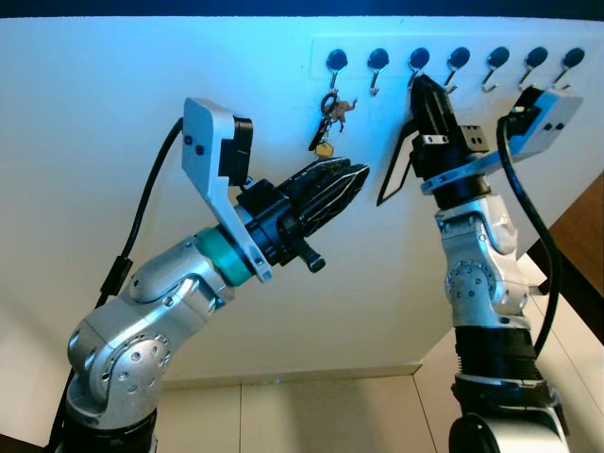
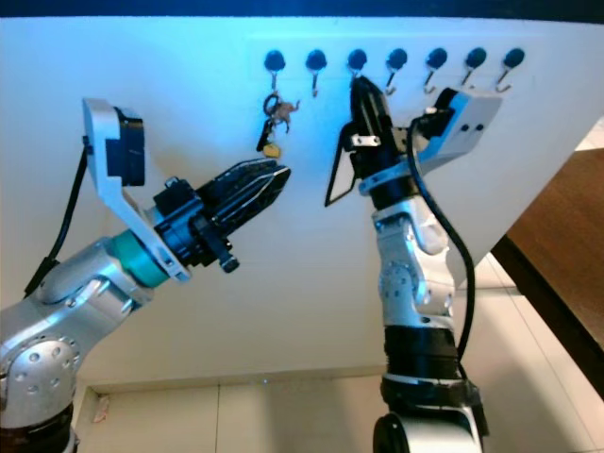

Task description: Hang keys on a hook

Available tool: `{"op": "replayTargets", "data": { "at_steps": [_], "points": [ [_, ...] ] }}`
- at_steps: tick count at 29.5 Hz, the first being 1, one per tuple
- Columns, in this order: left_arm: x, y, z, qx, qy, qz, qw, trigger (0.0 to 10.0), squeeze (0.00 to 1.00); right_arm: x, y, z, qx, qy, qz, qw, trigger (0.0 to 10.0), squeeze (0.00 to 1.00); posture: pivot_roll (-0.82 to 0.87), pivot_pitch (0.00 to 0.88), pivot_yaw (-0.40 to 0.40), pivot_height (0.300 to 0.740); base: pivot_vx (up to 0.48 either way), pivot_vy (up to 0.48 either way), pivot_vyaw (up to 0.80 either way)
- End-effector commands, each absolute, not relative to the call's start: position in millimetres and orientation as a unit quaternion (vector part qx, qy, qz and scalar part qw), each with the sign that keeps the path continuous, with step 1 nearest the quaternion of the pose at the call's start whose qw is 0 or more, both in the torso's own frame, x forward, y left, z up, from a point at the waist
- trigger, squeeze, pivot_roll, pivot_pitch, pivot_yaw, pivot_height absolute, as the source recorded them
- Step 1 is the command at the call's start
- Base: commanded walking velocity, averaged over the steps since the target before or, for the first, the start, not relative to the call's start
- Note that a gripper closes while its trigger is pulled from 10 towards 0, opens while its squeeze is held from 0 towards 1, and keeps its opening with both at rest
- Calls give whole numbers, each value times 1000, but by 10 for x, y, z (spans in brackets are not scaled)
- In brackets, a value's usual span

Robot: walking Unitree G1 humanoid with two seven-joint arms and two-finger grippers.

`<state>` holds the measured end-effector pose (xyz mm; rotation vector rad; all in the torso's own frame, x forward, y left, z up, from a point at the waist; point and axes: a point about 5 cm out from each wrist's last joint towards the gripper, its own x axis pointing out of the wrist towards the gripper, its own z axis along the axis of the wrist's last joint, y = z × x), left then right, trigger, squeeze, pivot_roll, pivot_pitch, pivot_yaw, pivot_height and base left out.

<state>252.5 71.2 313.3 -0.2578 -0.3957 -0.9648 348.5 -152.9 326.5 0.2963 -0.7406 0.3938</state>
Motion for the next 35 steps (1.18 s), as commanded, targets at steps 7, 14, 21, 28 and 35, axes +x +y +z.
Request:
{"op": "replayTargets", "data": {
  "at_steps": [7, 14, 21, 28, 35],
  "points": [
    [2534, 708, 3077, -125, -178, -458, 862, 10000, 0, 3535, -1633, 3301, 84, -368, 131, 917, 10000, 0, 86, 151, 109, 740, 0, 0, 0],
    [2531, 705, 3076, -127, -176, -458, 862, 10000, 0, 3509, -1635, 3203, -68, -388, 69, 917, 10000, 0, 85, 156, 113, 740, 0, 0, 0],
    [2536, 703, 3069, -126, -174, -458, 863, 10000, 0, 3417, -1558, 3252, -63, -420, 89, 901, 10000, 0, 86, 157, 115, 740, 0, 0, 0],
    [2541, 698, 3060, -126, -171, -459, 863, 10000, 0, 3287, -1468, 3496, -144, -491, 67, 856, 10000, 0, 87, 156, 117, 740, 0, 0, 0],
    [2539, 688, 3051, -127, -169, -460, 862, 10000, 0, 3253, -1386, 3614, -164, -520, 73, 835, 10000, 0, 84, 157, 118, 740, 0, 0, 0]
  ]
}}
